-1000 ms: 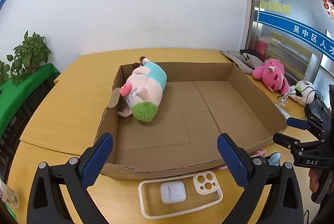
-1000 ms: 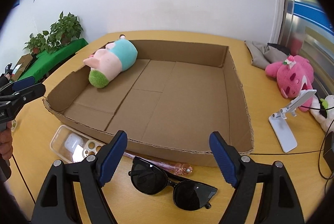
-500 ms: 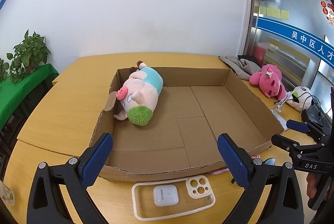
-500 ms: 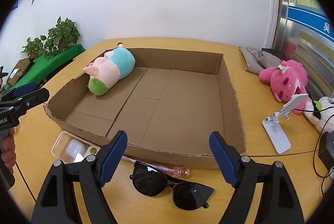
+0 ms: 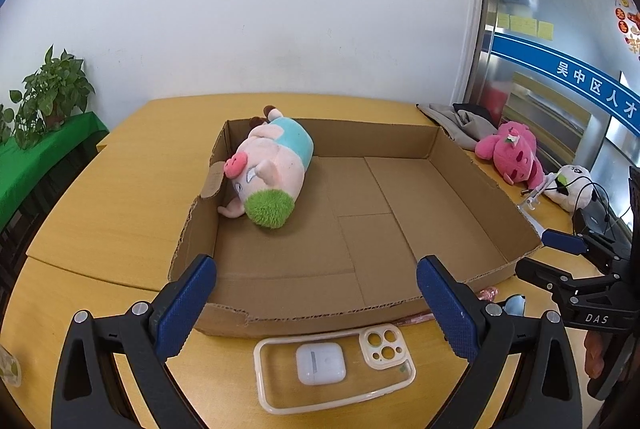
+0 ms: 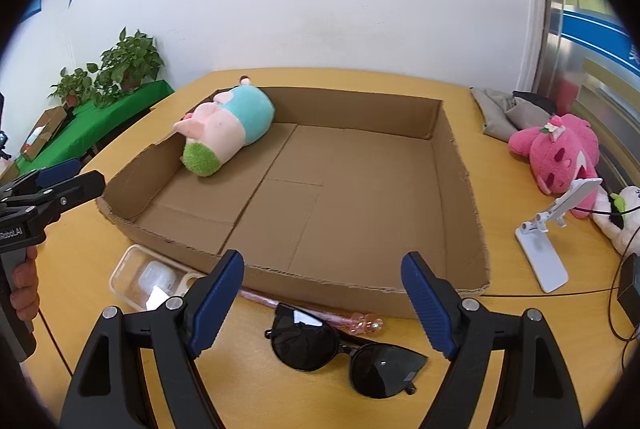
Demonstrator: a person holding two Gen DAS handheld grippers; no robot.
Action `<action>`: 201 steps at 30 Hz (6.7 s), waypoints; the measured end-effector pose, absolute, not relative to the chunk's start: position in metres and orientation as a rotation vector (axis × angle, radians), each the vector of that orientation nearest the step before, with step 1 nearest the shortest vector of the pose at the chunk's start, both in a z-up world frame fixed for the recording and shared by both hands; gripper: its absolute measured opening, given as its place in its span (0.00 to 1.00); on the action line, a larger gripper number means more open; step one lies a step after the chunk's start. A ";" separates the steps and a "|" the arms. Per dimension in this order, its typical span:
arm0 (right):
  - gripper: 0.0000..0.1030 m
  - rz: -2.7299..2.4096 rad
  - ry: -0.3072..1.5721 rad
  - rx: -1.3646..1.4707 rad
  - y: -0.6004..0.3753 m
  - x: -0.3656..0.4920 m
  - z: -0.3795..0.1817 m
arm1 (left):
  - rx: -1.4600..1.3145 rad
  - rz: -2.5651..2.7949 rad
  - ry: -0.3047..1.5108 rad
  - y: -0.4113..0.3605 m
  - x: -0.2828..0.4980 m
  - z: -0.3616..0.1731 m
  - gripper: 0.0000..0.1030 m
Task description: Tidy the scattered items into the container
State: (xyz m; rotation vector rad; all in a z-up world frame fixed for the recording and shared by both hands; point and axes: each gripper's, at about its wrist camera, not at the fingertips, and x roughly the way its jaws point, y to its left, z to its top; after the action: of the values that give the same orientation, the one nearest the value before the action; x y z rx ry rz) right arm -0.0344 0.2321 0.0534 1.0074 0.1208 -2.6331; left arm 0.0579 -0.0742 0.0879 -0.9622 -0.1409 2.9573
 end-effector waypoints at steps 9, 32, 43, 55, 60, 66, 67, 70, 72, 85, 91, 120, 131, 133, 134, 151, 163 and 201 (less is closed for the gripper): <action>0.78 -2.381 0.122 1.057 0.186 -0.020 0.033 | -1.080 2.908 -0.225 -0.103 0.068 0.060 0.99; 0.78 -2.065 -0.107 1.244 0.134 -0.035 -0.050 | -1.449 2.535 -0.477 -0.128 0.053 -0.030 0.42; 0.35 -2.133 -0.157 1.202 0.160 -0.040 -0.044 | -1.421 2.534 -0.421 -0.131 0.060 -0.023 0.21; 0.22 -2.122 0.151 0.956 0.176 0.006 -0.021 | -1.250 2.454 -0.458 -0.139 0.080 -0.011 0.21; 0.18 -2.080 0.318 0.938 0.171 0.018 -0.026 | -1.151 2.436 -0.525 -0.145 0.080 0.003 0.75; 0.17 -2.054 0.477 0.899 0.169 0.030 -0.031 | -1.147 2.369 -0.479 -0.129 0.069 0.008 0.73; 0.17 -2.051 0.500 0.891 0.169 0.031 -0.031 | -1.149 2.351 -0.471 -0.126 0.068 0.007 0.71; 0.17 -2.044 0.575 0.866 0.168 0.038 -0.033 | -1.178 2.319 -0.436 -0.117 0.069 0.002 0.56; 0.19 -2.048 0.622 0.858 0.169 0.039 -0.035 | -1.204 2.311 -0.406 -0.113 0.069 0.000 0.28; 0.35 -2.042 0.393 1.096 0.214 0.035 -0.036 | -1.392 2.348 -0.355 -0.115 0.095 -0.016 0.37; 0.35 -2.179 0.163 1.127 0.207 0.010 -0.023 | -1.517 2.329 -0.339 -0.107 0.099 -0.026 0.46; 0.06 -2.418 0.193 1.057 0.188 0.007 0.013 | -1.357 2.517 -0.316 -0.098 0.085 0.037 0.08; 0.07 -2.604 0.121 0.879 0.209 -0.044 0.089 | -1.026 2.665 -0.117 -0.075 0.016 0.148 0.06; 0.07 -2.623 0.100 0.847 0.216 -0.055 0.103 | -0.986 2.675 -0.108 -0.074 0.002 0.166 0.05; 0.07 -2.635 0.083 0.823 0.219 -0.065 0.114 | -0.965 2.681 -0.098 -0.072 -0.006 0.175 0.05; 0.07 -2.674 0.101 0.809 0.216 -0.196 0.181 | -1.007 2.772 0.003 -0.070 -0.153 0.207 0.05; 0.07 -2.615 0.078 1.047 0.213 -0.282 0.111 | -1.287 2.681 -0.048 -0.063 -0.250 0.129 0.04; 0.63 -2.482 0.023 1.220 0.222 -0.287 0.038 | -1.378 2.767 0.063 -0.057 -0.232 0.080 0.78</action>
State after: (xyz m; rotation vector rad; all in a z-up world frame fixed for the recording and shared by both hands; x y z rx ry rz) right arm -0.2874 0.2224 0.0375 1.2201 0.0226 -2.4822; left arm -0.2322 -0.0566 0.0803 -1.3781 0.0629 2.7671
